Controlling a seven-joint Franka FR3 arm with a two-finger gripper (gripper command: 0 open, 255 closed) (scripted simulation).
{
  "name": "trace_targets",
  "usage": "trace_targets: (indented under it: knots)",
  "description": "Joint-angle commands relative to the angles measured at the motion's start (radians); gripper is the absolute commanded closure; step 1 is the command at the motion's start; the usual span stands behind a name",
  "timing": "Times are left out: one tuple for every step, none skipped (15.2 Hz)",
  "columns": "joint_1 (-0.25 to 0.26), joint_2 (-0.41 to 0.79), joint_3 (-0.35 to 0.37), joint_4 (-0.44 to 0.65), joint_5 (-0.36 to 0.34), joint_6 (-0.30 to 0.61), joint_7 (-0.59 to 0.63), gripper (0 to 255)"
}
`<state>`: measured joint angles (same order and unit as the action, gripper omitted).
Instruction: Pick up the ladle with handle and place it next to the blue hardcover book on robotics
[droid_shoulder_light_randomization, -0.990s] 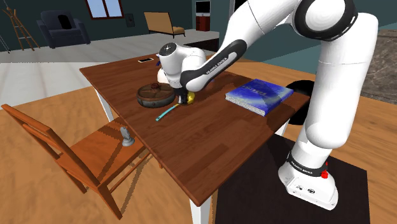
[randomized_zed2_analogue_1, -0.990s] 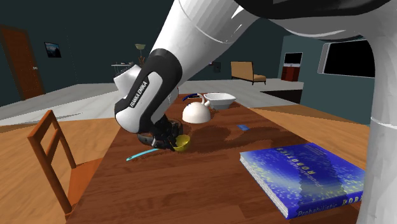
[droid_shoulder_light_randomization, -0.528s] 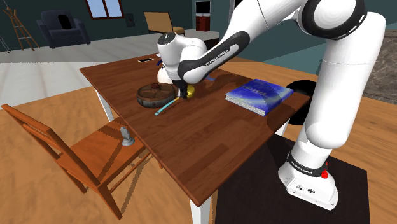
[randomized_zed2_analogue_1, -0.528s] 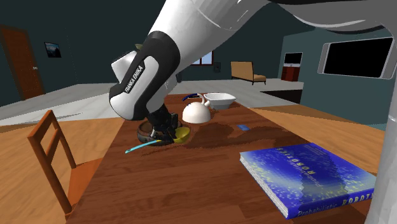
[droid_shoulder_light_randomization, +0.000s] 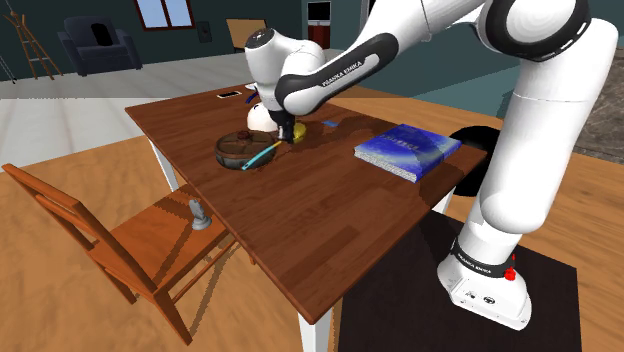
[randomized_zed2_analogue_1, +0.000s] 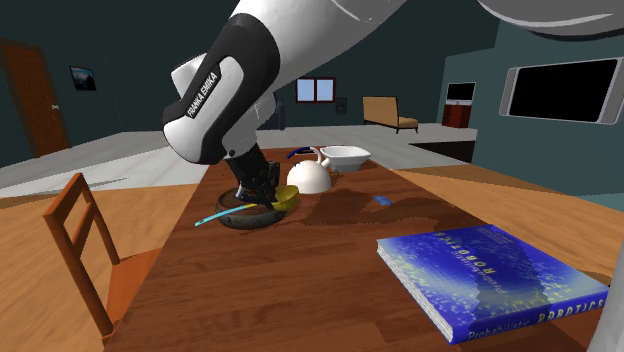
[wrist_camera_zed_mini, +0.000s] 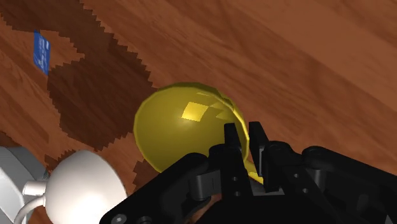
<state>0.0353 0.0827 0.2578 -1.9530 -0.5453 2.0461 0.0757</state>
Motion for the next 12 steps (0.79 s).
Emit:
trace_targets:
  knots:
    - [0.001,-0.008,0.002,0.018,0.009,-0.023,-0.013,255]
    - [0.001,-0.011,0.002,0.026,0.013,-0.034,-0.019,255]
    - [0.001,-0.014,0.003,0.032,0.015,-0.040,-0.023,255]
    - [-0.012,-0.027,-0.008,0.013,0.018,-0.024,-0.044,255]
    - [-0.026,-0.040,-0.020,-0.004,0.020,-0.007,-0.064,255]
    - [-0.039,-0.052,-0.031,-0.020,0.022,0.008,-0.085,255]
    - [-0.052,-0.063,-0.043,-0.035,0.024,0.024,-0.106,255]
    - [-0.065,-0.072,-0.055,-0.049,0.025,0.039,-0.127,255]
    - [-0.078,-0.081,-0.068,-0.061,0.027,0.054,-0.148,255]
    - [-0.090,-0.089,-0.080,-0.072,0.028,0.069,-0.169,255]
    - [-0.103,-0.095,-0.093,-0.082,0.029,0.084,-0.191,255]
    - [-0.115,-0.101,-0.106,-0.091,0.030,0.098,-0.213,255]
